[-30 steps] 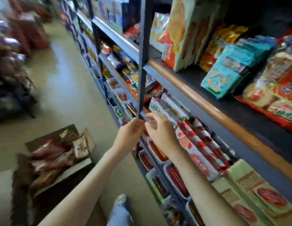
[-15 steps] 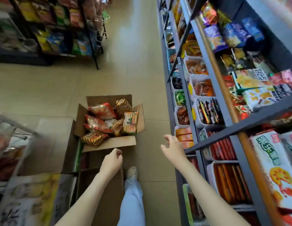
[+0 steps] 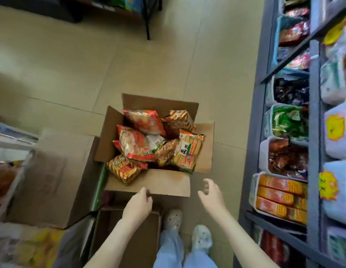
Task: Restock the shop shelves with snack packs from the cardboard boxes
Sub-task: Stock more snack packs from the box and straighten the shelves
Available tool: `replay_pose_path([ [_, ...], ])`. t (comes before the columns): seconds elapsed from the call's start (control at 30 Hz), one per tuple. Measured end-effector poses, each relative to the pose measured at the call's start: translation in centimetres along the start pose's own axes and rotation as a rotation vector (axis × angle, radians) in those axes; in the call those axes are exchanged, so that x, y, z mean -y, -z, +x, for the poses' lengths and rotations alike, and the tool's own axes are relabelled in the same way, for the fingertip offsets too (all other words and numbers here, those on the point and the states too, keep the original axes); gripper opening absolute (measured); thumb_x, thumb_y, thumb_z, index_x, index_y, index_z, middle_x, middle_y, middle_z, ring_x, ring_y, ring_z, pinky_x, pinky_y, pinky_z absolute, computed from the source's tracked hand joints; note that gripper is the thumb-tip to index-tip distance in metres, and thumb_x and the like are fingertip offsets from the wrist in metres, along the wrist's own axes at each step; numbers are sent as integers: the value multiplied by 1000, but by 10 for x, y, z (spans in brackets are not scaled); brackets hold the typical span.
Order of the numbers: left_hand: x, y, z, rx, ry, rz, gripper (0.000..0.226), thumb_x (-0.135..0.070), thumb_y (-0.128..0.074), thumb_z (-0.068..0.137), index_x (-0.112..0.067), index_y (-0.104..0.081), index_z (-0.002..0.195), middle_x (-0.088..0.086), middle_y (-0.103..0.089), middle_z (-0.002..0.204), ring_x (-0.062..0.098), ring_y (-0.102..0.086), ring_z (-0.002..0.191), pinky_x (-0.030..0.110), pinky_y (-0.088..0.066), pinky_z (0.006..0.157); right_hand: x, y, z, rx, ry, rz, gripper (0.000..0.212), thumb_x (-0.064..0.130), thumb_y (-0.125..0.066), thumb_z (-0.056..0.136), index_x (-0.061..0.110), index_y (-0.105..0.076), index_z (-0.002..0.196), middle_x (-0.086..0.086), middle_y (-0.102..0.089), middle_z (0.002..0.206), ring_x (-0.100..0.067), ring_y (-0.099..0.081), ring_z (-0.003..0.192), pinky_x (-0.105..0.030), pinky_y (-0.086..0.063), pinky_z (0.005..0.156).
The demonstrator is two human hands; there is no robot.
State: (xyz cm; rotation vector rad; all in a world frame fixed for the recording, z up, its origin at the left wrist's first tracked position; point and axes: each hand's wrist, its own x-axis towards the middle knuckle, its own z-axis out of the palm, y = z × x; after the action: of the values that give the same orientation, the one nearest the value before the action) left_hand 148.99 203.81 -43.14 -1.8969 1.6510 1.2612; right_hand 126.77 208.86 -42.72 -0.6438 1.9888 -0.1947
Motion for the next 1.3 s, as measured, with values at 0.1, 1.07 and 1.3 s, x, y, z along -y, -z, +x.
replay_pose_path([
  [0.1, 4, -34, 54, 12, -1, -50, 32, -24, -41, 101, -16, -49, 131, 4, -61, 125, 18, -59, 112, 27, -48, 87, -18, -29, 71, 15, -34, 2, 52, 9, -57, 91, 8, -38, 140, -14, -47, 135, -24, -49, 120, -33, -40, 100],
  [1.07, -103, -19, 43, -218, -362, -383, 54, -24, -57, 94, -24, -37, 144, -3, -44, 138, 0, -36, 123, 19, -30, 102, 28, 45, 48, 74, -35, 701, 21, 14, -70, 84, 18, -65, 104, -1, -74, 96, -14, -72, 84, -24, -56, 70],
  [1.3, -199, 53, -102, 189, -760, -392, 81, -27, -60, 94, -57, -5, 145, -13, -44, 145, 2, -47, 127, 26, -42, 105, 41, 166, -116, -104, 144, 794, 30, 9, -68, 86, 16, -60, 114, -2, -71, 109, -15, -69, 97, -27, -55, 79],
])
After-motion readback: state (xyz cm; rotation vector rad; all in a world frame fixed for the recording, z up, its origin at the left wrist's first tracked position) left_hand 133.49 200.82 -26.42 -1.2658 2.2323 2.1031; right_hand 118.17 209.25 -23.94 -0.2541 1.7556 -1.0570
